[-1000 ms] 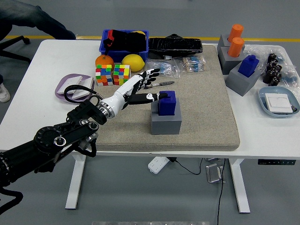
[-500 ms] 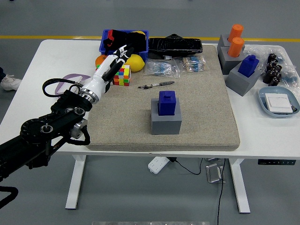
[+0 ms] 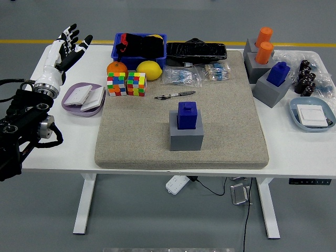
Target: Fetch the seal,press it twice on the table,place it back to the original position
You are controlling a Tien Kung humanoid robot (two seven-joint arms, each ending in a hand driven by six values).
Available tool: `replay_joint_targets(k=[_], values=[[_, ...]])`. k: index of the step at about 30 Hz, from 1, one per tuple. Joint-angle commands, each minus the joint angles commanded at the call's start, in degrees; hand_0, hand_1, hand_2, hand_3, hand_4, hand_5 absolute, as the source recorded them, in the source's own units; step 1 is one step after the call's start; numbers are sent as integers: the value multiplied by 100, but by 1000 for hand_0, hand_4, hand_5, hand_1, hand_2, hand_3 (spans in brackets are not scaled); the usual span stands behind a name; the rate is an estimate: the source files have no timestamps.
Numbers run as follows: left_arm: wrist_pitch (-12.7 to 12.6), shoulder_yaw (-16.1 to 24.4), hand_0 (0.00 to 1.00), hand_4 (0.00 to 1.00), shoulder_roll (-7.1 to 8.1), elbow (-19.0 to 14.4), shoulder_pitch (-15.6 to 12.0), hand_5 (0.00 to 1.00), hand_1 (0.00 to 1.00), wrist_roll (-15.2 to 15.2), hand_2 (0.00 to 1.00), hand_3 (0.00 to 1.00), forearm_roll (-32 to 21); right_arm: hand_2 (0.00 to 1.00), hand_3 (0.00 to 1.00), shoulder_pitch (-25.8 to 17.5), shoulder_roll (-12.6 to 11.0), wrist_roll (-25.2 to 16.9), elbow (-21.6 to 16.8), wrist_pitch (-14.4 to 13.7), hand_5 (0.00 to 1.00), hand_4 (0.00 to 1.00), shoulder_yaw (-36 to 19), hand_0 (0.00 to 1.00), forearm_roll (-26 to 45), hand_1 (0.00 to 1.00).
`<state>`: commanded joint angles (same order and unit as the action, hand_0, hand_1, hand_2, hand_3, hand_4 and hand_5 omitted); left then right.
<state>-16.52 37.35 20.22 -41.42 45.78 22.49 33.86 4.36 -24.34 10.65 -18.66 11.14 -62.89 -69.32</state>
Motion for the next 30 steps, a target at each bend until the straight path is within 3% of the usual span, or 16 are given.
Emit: replay_joint_targets(k=[15,30], values=[[13,327,895,813,399,250,-109,287,889,-40,910,934,96,797,815,50,35,8,18,2,498,900,-65,950,-62,793],[34,579,896,805,537,219,-136,281,885,-112,907,934,196,796,812,33,33,23,37,-1,499,899,-127,950,-92,791]])
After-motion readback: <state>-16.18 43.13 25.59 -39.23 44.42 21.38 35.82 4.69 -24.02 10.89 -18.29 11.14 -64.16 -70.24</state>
